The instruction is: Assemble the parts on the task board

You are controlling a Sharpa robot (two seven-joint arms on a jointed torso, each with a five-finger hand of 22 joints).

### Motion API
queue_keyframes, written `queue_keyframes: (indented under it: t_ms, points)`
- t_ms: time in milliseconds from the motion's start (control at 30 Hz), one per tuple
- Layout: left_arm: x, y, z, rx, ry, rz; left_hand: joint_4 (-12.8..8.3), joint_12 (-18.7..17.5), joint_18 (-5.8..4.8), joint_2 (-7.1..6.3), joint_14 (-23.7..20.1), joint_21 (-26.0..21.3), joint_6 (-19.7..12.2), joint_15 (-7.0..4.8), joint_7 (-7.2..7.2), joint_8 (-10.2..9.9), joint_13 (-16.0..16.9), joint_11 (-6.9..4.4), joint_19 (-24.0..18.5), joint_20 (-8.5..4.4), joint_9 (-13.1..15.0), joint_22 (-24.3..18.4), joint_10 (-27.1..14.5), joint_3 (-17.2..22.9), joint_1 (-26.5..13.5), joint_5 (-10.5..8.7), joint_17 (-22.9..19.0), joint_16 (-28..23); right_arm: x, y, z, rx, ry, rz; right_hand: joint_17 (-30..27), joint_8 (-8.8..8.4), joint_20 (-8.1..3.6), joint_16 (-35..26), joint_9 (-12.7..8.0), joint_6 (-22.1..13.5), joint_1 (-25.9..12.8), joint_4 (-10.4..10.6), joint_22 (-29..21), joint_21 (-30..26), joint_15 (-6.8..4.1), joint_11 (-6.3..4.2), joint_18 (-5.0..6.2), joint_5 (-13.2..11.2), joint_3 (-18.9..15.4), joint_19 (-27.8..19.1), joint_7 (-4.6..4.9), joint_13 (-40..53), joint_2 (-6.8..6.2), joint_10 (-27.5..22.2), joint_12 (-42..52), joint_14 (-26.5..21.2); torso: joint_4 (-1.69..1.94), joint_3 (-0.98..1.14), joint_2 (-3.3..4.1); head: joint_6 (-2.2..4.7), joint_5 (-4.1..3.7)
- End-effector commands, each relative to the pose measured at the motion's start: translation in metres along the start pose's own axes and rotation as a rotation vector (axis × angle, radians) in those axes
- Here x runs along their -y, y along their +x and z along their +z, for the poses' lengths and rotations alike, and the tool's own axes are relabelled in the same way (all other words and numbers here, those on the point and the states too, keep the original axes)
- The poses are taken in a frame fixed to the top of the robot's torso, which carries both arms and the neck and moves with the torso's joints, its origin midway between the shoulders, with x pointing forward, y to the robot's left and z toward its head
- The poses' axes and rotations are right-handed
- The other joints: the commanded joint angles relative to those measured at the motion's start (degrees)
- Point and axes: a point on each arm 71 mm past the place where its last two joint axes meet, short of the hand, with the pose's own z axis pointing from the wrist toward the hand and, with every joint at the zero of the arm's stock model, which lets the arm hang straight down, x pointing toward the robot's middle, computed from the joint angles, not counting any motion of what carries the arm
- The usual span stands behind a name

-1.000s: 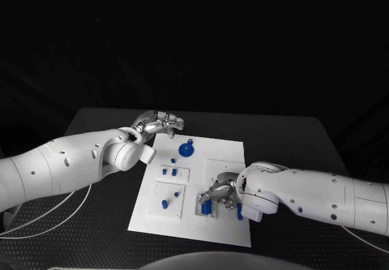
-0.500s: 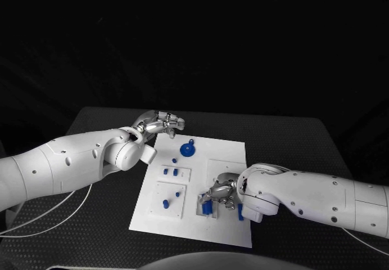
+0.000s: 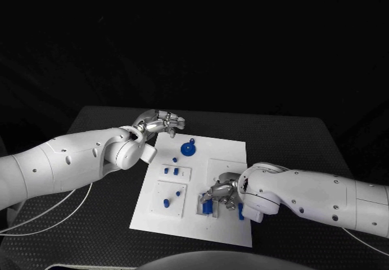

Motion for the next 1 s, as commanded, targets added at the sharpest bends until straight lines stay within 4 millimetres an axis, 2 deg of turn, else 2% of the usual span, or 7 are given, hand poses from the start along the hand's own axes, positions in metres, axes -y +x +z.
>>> queue_keyframes:
  t_ms: [33,367,533,633,700,800,1000]
  points:
    - [0.0012,0.0016,0.0003,-0.014,0.005,-0.005,0.5,0.2,0.83,0.05,0.1,-0.4,0.1,0.42,0.45,0.3,0.1,0.05,0.3,-0.53,-0.1,1.2,-0.2,0.0,-0.5,-0.17,0.1,-0.4,0.0014,0.0064,0.0012,-0.036,0.010,0.025,0.0,-0.12,0.09,-0.4,0.0,0.9,-0.1,0.2,0.7,0.2,-0.57,-0.25,3.35,-0.2,0.2,-0.5,0.64,0.1,0.40,0.1,-0.2,0.0,0.01,0.01,0.03,0.15,-0.06]
    - [0.0012,0.0017,0.0003,-0.015,0.005,-0.006,0.5,0.2,0.84,0.03,0.1,-0.4,0.1,0.42,0.45,0.3,0.1,0.05,0.3,-0.53,-0.1,1.2,-0.2,0.0,-0.5,-0.18,0.1,-0.4,0.0007,0.0064,0.0015,-0.035,0.008,0.019,0.0,-0.12,0.11,-0.4,0.0,0.9,-0.2,0.3,0.7,0.2,-0.57,-0.27,3.35,-0.2,0.3,-0.5,0.64,0.1,0.43,0.1,-0.2,0.0,-0.02,0.04,0.05,0.02,-0.06]
    - [0.0012,0.0016,0.0002,-0.014,0.005,-0.005,0.5,0.2,0.84,0.02,0.1,-0.4,0.1,0.43,0.45,0.3,0.1,0.05,0.3,-0.52,-0.1,1.2,-0.2,0.0,-0.5,-0.18,0.1,-0.4,0.0005,0.0059,0.0022,-0.034,0.009,0.014,0.1,-0.19,0.13,-0.4,0.0,0.9,-0.6,0.3,0.7,0.2,-0.59,-0.27,3.35,-0.3,0.2,-0.5,0.64,0.0,0.01,0.0,-0.3,0.0,-0.02,0.04,0.05,-0.05,-0.06]
    - [0.0012,0.0016,0.0002,-0.014,0.004,-0.006,0.6,0.2,0.84,0.02,0.1,-0.4,0.1,0.43,0.45,0.3,0.1,0.06,0.3,-0.52,-0.1,1.2,-0.2,0.0,-0.5,-0.17,0.1,-0.4,0.0007,0.0056,0.0022,-0.031,0.009,0.015,0.1,-0.30,0.13,-0.5,0.0,0.8,-1.0,0.4,0.6,0.2,-0.59,-0.25,3.35,-0.7,0.2,-0.5,0.65,-0.1,-0.70,-0.2,-0.6,0.0,-0.02,0.04,0.01,-0.14,-0.02]
    - [0.0011,0.0016,0.0002,-0.014,0.004,-0.005,0.6,0.2,0.84,0.02,0.1,-0.4,0.1,0.43,0.45,0.3,0.1,0.06,0.3,-0.52,-0.1,1.2,-0.2,0.0,-0.5,-0.17,0.1,-0.4,0.0006,0.0054,0.0022,-0.026,0.008,0.014,0.1,-0.43,0.11,-0.6,0.0,0.7,-1.6,1.0,0.5,0.2,-0.59,-0.21,3.35,-2.0,0.2,-0.5,0.66,-0.3,-2.04,-0.5,-0.9,-0.1,-0.03,0.02,0.02,-0.22,0.03]
    - [0.0012,0.0011,0.0001,-0.009,0.005,-0.004,0.6,0.2,0.85,0.00,0.1,-0.4,0.1,0.43,0.45,0.3,0.1,0.06,0.3,-0.52,-0.1,1.2,-0.2,-0.1,-0.5,-0.18,0.1,-0.4,0.0002,0.0053,0.0023,-0.026,0.006,0.006,0.1,-0.49,0.03,-0.6,0.2,0.6,-2.6,2.3,0.5,0.2,-0.60,-0.22,3.35,-2.3,-0.3,-0.3,0.71,-0.5,-4.05,-0.8,-1.3,-0.1,-0.03,0.03,0.04,-0.20,0.04]
    - [0.0011,-0.0003,-0.0006,-0.006,0.004,-0.004,0.6,0.2,0.88,-0.08,0.1,-0.4,-0.1,0.43,0.48,0.3,0.1,0.07,0.3,-0.53,-0.1,1.2,-0.4,0.0,-0.5,-0.14,0.1,-0.4,0.0003,0.0060,0.0023,-0.036,0.005,-0.005,0.2,-0.58,-0.12,-0.7,0.4,0.1,-3.2,2.2,0.4,0.2,-0.56,-0.15,3.35,-2.3,-2.7,-0.5,0.79,-0.9,-5.32,-1.6,-1.8,-0.2,0.00,0.02,0.03,-0.38,0.01]
